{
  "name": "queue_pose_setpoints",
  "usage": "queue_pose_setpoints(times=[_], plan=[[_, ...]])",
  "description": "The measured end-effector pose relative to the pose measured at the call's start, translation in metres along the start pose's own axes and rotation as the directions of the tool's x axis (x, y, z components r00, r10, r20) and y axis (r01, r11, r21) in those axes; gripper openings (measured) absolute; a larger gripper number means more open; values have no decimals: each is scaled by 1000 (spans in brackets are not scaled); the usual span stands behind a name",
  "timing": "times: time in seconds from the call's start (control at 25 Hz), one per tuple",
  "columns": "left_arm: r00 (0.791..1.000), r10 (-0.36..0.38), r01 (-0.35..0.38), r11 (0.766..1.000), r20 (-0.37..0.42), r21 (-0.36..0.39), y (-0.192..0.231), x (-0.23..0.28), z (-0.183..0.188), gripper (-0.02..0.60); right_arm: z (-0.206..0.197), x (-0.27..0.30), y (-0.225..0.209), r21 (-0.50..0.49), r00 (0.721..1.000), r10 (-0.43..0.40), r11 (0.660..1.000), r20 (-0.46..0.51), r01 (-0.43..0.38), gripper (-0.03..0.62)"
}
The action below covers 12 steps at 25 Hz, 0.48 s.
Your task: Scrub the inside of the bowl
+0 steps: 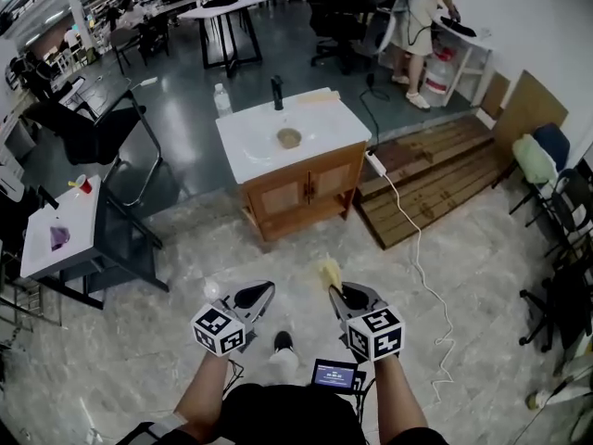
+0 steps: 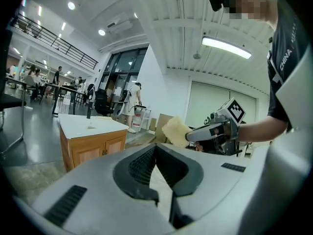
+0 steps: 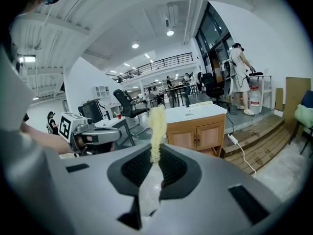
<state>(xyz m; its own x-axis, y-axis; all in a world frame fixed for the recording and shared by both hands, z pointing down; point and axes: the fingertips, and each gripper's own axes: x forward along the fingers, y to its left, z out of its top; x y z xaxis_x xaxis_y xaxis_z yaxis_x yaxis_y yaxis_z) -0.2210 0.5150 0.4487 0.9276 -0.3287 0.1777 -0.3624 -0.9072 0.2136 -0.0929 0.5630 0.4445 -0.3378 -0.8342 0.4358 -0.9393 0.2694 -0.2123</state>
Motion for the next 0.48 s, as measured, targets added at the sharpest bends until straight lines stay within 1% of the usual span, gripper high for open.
queue_pose_setpoints(times=[0.28, 0.32, 0.44, 0.48], plan=[[999, -32, 32, 999, -17, 2, 78, 40, 19, 3, 42, 68, -32, 6, 999, -36, 999, -22, 36, 41], [999, -33, 33, 999, -11, -8, 89, 43, 23, 3, 48, 76, -34, 3, 999, -41, 999, -24, 42, 41], [998, -35, 38, 996, 46, -82, 118, 54, 38, 3, 63, 96, -40, -4, 998, -55, 998, -27, 55, 41], [998, -39, 43, 995, 52, -91, 124, 58, 42, 3, 66, 101, -43, -4, 998, -59, 998, -30, 59, 41]])
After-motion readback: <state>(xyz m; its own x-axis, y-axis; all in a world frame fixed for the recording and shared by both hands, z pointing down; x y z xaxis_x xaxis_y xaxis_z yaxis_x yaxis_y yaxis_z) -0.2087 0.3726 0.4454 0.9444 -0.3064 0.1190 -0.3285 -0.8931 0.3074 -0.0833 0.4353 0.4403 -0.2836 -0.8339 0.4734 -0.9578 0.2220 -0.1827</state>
